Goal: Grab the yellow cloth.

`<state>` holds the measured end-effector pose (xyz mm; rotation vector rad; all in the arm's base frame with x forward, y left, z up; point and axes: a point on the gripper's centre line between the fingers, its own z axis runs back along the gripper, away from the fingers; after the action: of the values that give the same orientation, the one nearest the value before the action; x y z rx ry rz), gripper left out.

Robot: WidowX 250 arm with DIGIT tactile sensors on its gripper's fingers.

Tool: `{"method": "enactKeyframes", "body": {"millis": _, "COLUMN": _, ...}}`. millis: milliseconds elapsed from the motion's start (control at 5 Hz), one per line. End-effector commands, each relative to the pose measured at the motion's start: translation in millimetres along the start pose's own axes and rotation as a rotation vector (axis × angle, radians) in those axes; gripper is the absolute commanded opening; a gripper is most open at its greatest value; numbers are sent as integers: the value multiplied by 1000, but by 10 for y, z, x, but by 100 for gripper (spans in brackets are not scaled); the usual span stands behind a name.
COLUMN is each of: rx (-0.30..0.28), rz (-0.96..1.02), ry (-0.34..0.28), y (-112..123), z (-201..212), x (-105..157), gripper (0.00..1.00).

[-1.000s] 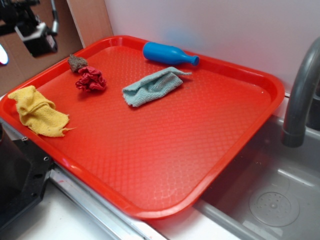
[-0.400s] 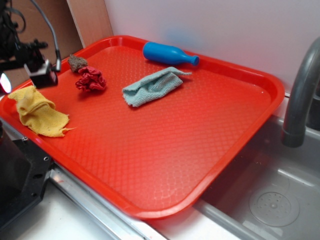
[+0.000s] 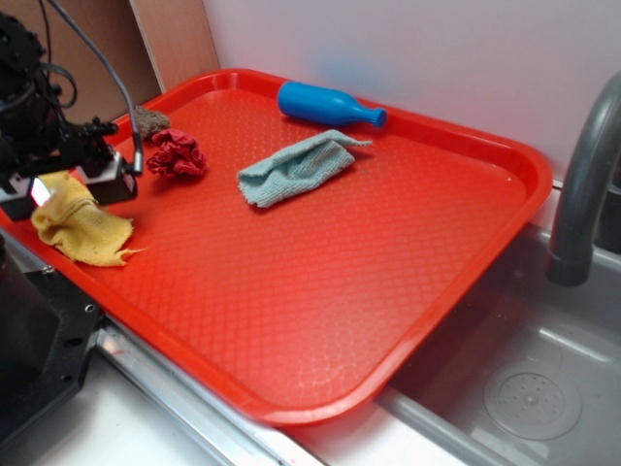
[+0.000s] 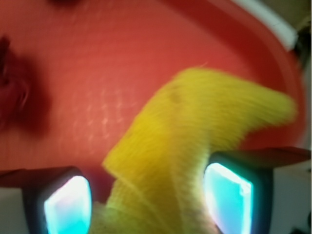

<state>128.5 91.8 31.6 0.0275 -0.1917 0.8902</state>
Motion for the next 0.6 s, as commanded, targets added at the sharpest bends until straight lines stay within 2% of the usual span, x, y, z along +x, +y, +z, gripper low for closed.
{"method": "enactKeyframes", "body": {"millis": 0, "rx": 8, "rz": -14, "ry": -28, "y": 26, "z": -125, "x": -3, "gripper": 100}}
{"method": "enactKeyframes", "body": {"millis": 200, "rx": 14, "rz": 9, "ry": -26, "y": -1, "z": -178, "x": 66, "gripper": 0}}
{"method": "enactKeyframes", "body": {"millis": 400, "rx": 25, "rz": 17, "ry": -20, "y": 13, "z": -181, "x": 73, "gripper": 0}}
